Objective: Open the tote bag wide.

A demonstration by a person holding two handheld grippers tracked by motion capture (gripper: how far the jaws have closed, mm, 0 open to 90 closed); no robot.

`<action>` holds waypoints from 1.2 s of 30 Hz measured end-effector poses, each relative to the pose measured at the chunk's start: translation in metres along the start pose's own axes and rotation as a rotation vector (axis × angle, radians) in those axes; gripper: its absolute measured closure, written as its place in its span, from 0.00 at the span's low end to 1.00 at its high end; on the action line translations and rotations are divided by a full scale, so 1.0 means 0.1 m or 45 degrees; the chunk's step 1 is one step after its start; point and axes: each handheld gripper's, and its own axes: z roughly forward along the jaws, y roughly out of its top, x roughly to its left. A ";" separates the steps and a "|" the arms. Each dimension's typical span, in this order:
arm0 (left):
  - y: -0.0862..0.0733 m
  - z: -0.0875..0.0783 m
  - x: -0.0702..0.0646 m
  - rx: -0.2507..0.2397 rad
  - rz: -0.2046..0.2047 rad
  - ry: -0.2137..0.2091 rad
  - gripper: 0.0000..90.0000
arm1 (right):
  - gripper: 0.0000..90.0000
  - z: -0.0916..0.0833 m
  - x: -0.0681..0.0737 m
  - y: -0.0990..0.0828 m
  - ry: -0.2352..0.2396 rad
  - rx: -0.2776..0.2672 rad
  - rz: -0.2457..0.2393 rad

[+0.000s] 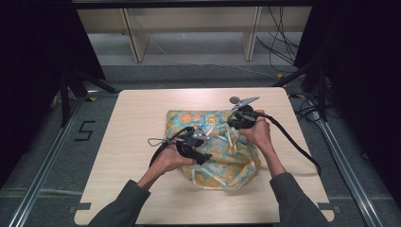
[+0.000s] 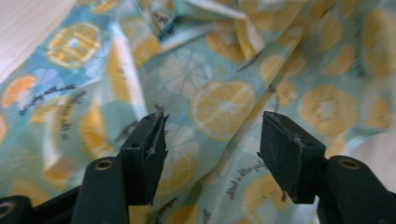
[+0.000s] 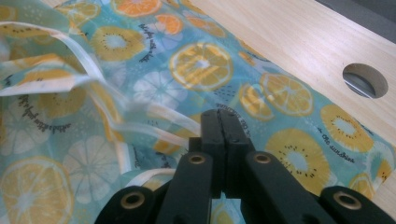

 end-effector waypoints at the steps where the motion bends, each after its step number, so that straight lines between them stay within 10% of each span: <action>1: -0.02 0.05 -0.01 -0.008 -0.013 0.004 0.42 | 1.00 -0.02 -0.01 0.00 0.004 0.016 -0.012; 7: -0.12 0.26 -0.10 0.021 0.050 0.092 0.30 | 1.00 -0.04 0.02 0.01 0.017 0.044 0.050; 10: -0.15 0.32 -0.15 0.041 0.201 0.223 0.34 | 1.00 0.00 0.01 -0.01 0.013 0.005 0.040; 18: -0.12 0.26 -0.10 -0.030 0.319 0.201 0.92 | 1.00 -0.04 -0.07 -0.17 0.055 -0.014 0.082; 27: -0.07 0.10 0.06 -0.129 0.124 0.105 1.00 | 0.68 -0.51 0.03 -0.27 0.081 -0.073 0.065; 36: 0.08 -0.17 0.20 -0.132 0.088 0.148 1.00 | 0.53 -1.19 0.37 -0.50 0.148 -0.140 0.075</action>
